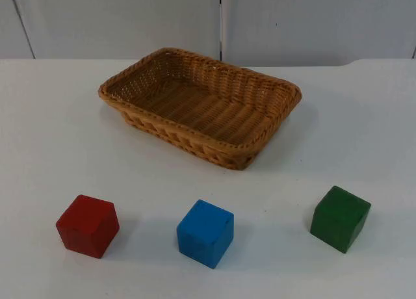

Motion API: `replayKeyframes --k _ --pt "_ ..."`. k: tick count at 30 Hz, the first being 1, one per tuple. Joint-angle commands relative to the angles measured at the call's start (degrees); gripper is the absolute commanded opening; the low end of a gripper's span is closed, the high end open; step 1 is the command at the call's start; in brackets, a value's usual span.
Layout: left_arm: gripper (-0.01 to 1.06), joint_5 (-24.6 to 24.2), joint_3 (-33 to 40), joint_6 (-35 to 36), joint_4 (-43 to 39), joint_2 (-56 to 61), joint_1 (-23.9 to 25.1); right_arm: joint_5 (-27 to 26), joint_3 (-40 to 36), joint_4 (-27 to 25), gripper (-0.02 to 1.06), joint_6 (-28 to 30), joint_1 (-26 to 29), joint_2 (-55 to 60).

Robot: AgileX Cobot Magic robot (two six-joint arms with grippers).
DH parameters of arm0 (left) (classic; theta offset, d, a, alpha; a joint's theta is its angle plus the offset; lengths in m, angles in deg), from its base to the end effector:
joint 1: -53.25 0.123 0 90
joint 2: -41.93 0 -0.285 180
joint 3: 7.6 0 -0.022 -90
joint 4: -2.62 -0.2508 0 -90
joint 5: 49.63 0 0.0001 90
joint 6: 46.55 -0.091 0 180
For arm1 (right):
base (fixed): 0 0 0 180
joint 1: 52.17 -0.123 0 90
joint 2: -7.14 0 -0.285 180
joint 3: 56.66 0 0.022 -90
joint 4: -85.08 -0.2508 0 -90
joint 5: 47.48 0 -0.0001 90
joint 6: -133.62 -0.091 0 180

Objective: Pick up one cube with each hand and place exactly two cubes into the same basket, leaving the remaining cube outside.

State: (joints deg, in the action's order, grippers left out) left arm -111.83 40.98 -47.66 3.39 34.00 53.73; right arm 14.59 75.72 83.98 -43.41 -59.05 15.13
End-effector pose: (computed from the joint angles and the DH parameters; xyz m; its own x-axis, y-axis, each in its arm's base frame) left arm -0.0055 -0.0011 0.2753 -0.4803 0.0091 -0.8771 0.0083 0.9999 0.0058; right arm -0.0073 0.0007 0.2801 -0.4549 -0.0980 -0.8851 -0.1543 0.9876 -0.0301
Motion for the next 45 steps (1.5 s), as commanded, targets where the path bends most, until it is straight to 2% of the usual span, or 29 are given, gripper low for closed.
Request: replayKeyframes --k 1,6,12,18,24,45 --pt "1.05 0.59 0.30 0.33 0.12 0.14 0.23 -0.43 0.00 -0.43 1.05 0.70 0.41 0.44" --pt "1.05 0.83 0.30 0.33 0.10 0.14 0.23 -1.33 1.22 -0.55 1.05 0.70 0.41 4.14" --pt "1.05 1.94 -1.51 0.33 0.10 -0.76 0.23 -6.87 4.98 -0.55 1.05 2.81 0.41 10.94" --pt "1.05 3.55 -4.09 0.33 0.10 -9.53 0.23 -11.85 8.69 -0.55 1.05 2.81 0.41 22.45" --pt "1.05 6.66 -5.47 0.33 0.86 -16.10 0.23 -13.02 9.56 -0.70 1.05 2.81 0.41 29.71" --pt "1.05 9.54 -6.09 -1.49 5.97 -30.11 0.23 -15.24 10.72 -0.58 1.05 3.64 0.41 42.31"
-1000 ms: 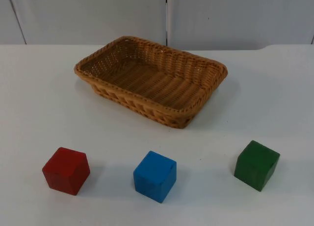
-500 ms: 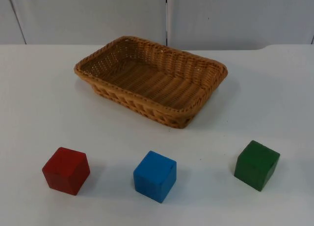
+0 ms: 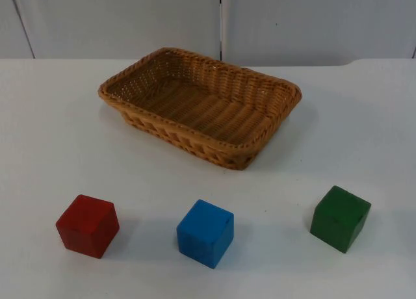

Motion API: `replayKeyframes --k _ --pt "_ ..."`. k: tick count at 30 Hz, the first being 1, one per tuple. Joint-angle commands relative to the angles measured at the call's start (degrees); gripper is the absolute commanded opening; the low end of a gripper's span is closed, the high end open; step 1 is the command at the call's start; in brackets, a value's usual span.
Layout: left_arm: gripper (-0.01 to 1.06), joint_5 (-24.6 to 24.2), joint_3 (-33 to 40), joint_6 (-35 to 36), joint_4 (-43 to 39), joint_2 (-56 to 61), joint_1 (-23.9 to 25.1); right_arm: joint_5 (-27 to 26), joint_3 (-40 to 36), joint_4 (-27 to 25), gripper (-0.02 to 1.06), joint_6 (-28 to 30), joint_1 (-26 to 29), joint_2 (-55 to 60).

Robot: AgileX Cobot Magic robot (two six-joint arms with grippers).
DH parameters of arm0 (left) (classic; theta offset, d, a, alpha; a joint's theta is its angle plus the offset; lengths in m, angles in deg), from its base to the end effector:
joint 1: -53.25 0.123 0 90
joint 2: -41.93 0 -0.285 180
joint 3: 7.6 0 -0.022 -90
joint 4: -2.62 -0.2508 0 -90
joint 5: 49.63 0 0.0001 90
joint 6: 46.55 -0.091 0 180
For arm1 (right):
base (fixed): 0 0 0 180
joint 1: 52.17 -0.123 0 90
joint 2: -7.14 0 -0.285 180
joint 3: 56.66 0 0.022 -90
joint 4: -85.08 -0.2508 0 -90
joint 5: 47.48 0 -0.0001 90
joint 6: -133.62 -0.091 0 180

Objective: Pick up one cube with each hand and place exactly two cubes into the same basket, leaving the remaining cube outside.

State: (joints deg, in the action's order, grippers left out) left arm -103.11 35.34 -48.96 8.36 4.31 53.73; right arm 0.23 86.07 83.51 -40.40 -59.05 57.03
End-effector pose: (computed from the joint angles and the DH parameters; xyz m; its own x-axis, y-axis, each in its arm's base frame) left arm 0.0834 -0.0066 0.2968 -0.6942 -0.0234 -0.7194 0.0373 0.9970 -0.0685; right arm 0.1291 0.0174 0.3111 -0.6862 -0.1692 -0.7075 -0.1936 0.9800 -0.0466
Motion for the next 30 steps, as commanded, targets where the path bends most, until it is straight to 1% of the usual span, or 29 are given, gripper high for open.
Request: replayKeyframes --k 1,8,13,18,24,28,30 --pt "1.05 0.92 -0.45 -1.12 1.69 -1.43 0.23 -0.98 0.37 -0.28 1.05 1.02 0.41 1.23" --pt "1.05 3.60 -0.84 -5.47 6.95 -6.72 0.23 -0.98 0.62 -1.53 1.05 1.36 0.41 5.90" --pt "1.05 3.86 -3.63 -9.03 10.32 -11.93 0.23 -0.71 3.52 -5.63 1.05 4.97 0.41 9.29" --pt "1.05 4.25 -5.85 -9.79 10.72 -15.69 0.23 -0.99 6.83 -7.88 1.05 7.05 0.31 11.33" --pt "1.05 4.74 -6.91 -12.31 11.58 -20.11 0.23 -1.04 10.26 -8.33 1.05 8.22 0.31 14.35" --pt "1.05 4.87 -7.42 -12.53 11.58 -22.39 0.23 -1.17 11.26 -10.28 1.05 9.87 0.31 15.93" --pt "1.05 4.97 -7.79 -13.45 11.89 -23.90 0.23 -1.48 11.66 -12.71 1.05 11.68 0.31 17.42"
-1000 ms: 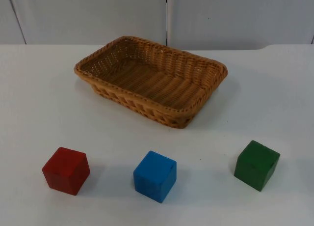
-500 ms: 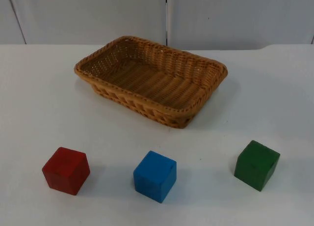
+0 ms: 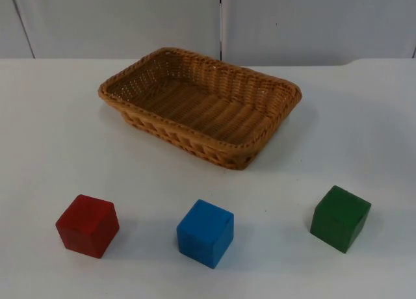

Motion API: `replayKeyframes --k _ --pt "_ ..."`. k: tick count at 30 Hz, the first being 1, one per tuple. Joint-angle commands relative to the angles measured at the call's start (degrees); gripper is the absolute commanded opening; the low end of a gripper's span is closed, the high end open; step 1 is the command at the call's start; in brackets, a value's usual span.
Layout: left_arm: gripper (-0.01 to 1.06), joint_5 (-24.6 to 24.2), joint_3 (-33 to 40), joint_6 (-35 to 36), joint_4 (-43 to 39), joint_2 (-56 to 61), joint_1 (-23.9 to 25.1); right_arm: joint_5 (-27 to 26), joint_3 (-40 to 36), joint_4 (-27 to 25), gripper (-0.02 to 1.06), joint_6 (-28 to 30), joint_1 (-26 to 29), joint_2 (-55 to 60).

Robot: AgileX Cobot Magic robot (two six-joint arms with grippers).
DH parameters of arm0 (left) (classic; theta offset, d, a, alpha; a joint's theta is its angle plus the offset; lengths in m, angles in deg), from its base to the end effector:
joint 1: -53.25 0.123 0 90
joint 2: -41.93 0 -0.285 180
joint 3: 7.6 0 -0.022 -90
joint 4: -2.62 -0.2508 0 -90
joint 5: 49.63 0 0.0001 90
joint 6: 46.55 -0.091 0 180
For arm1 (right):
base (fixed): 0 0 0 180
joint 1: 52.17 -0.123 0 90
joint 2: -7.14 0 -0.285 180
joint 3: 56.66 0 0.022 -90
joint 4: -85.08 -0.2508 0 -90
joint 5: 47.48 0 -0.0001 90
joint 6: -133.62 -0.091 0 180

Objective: Pick up one cube with each hand and place exactly two cubes into the same basket, leaving the remaining cube outside.

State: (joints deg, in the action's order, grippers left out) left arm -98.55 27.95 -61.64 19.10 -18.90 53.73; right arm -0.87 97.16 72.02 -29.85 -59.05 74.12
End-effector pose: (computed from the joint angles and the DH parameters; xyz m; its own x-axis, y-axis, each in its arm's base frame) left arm 0.1650 -0.0181 0.2938 -0.7997 0.0630 -0.5971 0.1746 0.9759 -0.1310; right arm 0.1957 0.0387 0.3256 -0.7138 -0.2154 -0.6664 -0.3207 0.9464 0.0376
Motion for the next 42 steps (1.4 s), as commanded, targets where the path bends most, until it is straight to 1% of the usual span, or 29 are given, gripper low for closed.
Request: replayKeyframes --k 1,3,4,7,10,11,15,17,19,20,22,24,25,27,30,31,34,35,36,39,42 --pt "1.05 0.84 -0.53 -1.14 1.47 -1.37 0.23 -0.38 0.82 -2.02 1.05 1.84 0.31 0.92" --pt "1.05 1.22 -1.05 -2.09 2.76 -2.61 0.23 -0.54 1.37 -4.27 1.05 3.44 0.08 2.52" --pt "1.05 1.22 -1.05 -2.09 2.76 -2.61 0.23 -0.54 1.37 -4.27 1.05 3.44 0.08 2.52" --pt "1.05 1.35 -2.61 -3.97 4.02 -4.93 0.13 -2.13 2.45 -3.92 1.05 3.88 -3.38 4.90" --pt "1.05 1.23 -4.58 -4.31 4.69 -7.75 0.13 -4.16 3.90 -3.66 1.05 3.88 -9.44 7.92" --pt "1.05 1.23 -4.58 -4.31 4.69 -7.75 0.13 -4.16 3.90 -3.66 1.05 3.88 -9.44 7.92" --pt "1.05 1.34 -5.74 -6.99 6.71 -11.30 0.13 -6.94 5.88 -3.06 1.05 4.01 -17.59 12.65" --pt "1.05 1.20 -5.74 -8.25 7.95 -12.54 0.13 -7.30 7.02 -1.43 1.05 4.01 -21.33 15.25" --pt "1.05 1.04 -5.74 -9.18 8.70 -13.33 0.13 -7.29 7.29 -1.12 1.05 4.01 -22.31 16.03" --pt "1.05 0.91 -5.74 -9.94 9.35 -13.98 0.00 -7.42 8.47 -0.34 1.05 4.01 -24.78 18.33" --pt "1.05 0.91 -5.74 -10.19 9.49 -15.37 -1.29 -7.42 9.59 -0.34 1.05 4.01 -27.25 20.78" --pt "1.05 1.71 -5.74 -10.71 9.40 -16.69 -3.88 -7.42 11.22 -0.20 1.05 4.01 -29.77 23.66" --pt "1.05 1.71 -5.74 -10.71 9.40 -16.69 -3.88 -7.42 11.22 -0.20 1.05 4.01 -29.77 23.66" --pt "1.05 3.13 -5.74 -10.71 9.13 -18.09 -6.70 -7.68 12.33 0.26 1.05 4.01 -31.95 26.43" --pt "1.05 5.09 -5.74 -10.04 6.99 -20.41 -10.49 -7.68 13.39 2.49 1.05 4.01 -34.57 30.39" --pt "1.05 5.09 -5.74 -10.04 6.99 -20.41 -10.49 -7.68 13.39 2.49 1.05 4.01 -34.57 30.39" --pt "1.05 6.82 -5.74 -9.09 5.27 -23.14 -13.06 -9.15 13.39 2.50 1.05 4.01 -36.50 33.30" --pt "1.05 6.82 -5.74 -9.09 5.27 -23.14 -13.06 -9.15 13.39 2.50 1.05 4.01 -36.50 33.30" --pt "1.05 7.23 -5.74 -8.94 4.69 -24.66 -13.80 -9.59 13.39 2.50 1.05 4.22 -37.60 34.52" --pt "1.05 8.26 -5.74 -8.40 3.81 -27.31 -14.17 -11.69 13.39 2.73 1.05 5.15 -39.33 36.78" --pt "1.05 9.16 -5.74 -8.40 3.41 -29.45 -14.17 -13.03 13.39 3.61 1.05 5.31 -39.84 38.43"
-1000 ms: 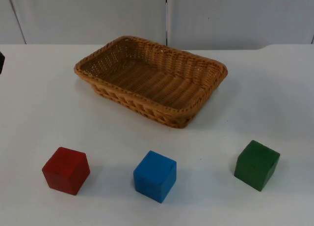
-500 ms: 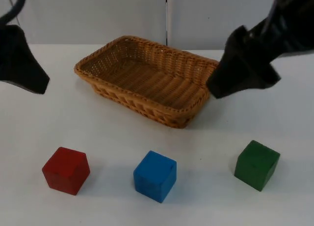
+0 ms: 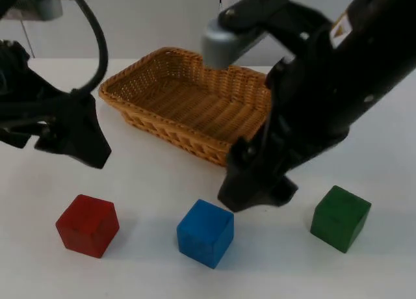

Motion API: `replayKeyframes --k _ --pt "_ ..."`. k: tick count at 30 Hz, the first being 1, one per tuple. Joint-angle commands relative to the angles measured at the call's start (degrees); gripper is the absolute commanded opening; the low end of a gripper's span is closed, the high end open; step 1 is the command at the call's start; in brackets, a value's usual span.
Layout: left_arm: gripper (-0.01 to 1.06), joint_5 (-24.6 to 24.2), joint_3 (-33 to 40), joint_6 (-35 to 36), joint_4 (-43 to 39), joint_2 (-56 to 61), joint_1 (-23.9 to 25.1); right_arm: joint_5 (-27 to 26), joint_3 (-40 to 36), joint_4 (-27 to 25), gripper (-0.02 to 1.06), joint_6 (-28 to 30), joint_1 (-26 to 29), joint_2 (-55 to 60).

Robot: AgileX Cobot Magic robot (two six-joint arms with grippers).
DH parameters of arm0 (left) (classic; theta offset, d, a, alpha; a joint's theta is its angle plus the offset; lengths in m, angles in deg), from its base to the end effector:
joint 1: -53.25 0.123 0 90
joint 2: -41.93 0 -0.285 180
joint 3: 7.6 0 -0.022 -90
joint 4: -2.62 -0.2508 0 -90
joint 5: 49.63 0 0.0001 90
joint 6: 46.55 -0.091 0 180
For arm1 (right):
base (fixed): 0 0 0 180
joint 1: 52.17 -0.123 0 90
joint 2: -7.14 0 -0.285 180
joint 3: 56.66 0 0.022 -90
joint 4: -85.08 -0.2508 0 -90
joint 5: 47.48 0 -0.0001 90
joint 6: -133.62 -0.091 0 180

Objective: Pick up one cube with each hand and place exactly two cubes into the same basket, leaving the remaining cube outside.

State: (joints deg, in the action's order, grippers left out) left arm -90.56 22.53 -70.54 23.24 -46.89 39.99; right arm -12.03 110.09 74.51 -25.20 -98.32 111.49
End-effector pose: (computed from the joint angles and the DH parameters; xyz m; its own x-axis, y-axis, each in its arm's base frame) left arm 0.2456 -0.0795 0.2237 -0.8501 0.3415 -0.4009 0.4317 0.8879 -0.1589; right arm 0.2318 0.2553 0.2220 -0.4373 -0.7668 -0.4699 -0.8666 0.4990 -0.0077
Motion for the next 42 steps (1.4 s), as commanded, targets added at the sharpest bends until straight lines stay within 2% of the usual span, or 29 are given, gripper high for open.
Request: replayKeyframes --k 1,5,8,11,21,31,42 --pt "1.05 1.38 -0.31 0.49 -0.73 -2.30 -0.43 -2.21 0.46 1.53 1.05 0.66 -0.95 1.54" --pt "1.05 3.57 -0.31 0.59 -0.85 -4.55 -0.43 -2.99 0.46 2.83 1.05 0.66 -1.11 2.87" --pt "1.05 6.32 -0.31 4.07 -4.04 -6.41 -0.43 -3.88 0.46 2.97 1.05 0.80 -1.11 4.12" --pt "1.05 6.76 -0.31 5.30 -5.22 -7.22 -0.43 -4.14 0.46 2.97 1.05 1.14 -1.11 4.79" --pt "1.05 8.92 -0.31 4.91 -5.20 -12.70 -0.43 -9.96 0.46 2.97 1.05 1.80 -1.23 8.80" --pt "1.05 13.66 -0.31 4.93 -5.04 -18.56 -0.43 -15.71 0.48 2.47 1.05 3.17 -2.08 13.30" --pt "1.05 15.38 -0.31 4.77 -5.02 -21.87 -0.43 -21.20 0.58 2.46 1.05 3.72 -3.03 18.94"
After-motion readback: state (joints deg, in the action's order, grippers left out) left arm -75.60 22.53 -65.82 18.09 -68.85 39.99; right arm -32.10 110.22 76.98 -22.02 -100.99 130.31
